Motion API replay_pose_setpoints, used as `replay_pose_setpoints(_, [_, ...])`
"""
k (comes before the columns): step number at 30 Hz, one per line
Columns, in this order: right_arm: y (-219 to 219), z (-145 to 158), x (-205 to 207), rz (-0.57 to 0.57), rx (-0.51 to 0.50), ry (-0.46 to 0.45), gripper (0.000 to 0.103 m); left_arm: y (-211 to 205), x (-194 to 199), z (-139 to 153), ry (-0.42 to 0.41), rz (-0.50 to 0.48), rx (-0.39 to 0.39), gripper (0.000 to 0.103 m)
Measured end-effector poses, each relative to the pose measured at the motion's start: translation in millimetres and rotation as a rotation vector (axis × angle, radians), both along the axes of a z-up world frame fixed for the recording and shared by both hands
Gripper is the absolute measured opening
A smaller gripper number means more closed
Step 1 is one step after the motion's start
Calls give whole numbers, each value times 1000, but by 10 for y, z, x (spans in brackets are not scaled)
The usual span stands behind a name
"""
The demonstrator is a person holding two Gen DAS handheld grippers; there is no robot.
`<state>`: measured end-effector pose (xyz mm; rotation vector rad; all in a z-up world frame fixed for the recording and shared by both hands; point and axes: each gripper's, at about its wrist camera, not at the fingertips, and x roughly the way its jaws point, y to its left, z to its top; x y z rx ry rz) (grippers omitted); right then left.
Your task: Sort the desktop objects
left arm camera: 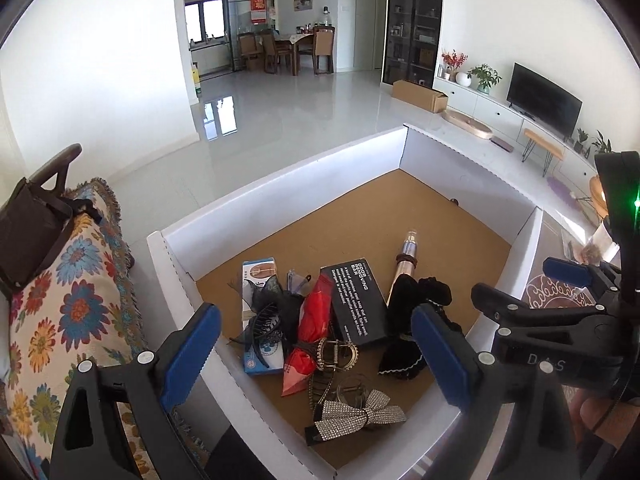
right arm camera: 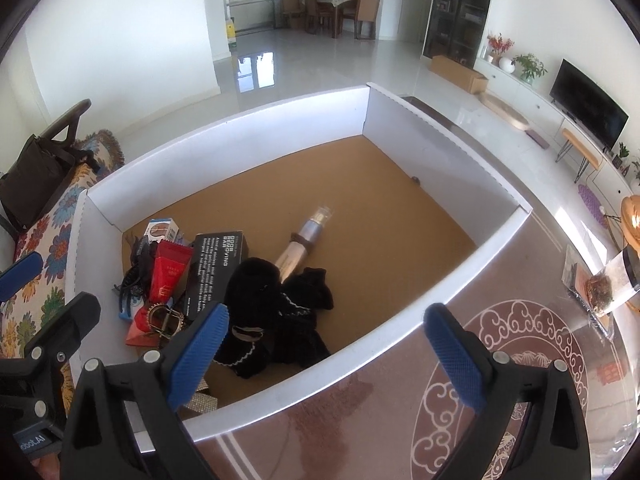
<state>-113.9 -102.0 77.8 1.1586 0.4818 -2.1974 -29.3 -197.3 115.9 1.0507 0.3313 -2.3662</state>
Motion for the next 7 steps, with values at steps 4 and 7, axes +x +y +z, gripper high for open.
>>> replay_pose_setpoints(4, [6, -35, -34, -2, 6, 0, 99, -74, 104, 72, 66, 80, 27, 103])
replay_pose_setpoints(7, [6, -54, -38, 1, 9, 1, 99, -84, 92, 83, 71, 83, 49, 103])
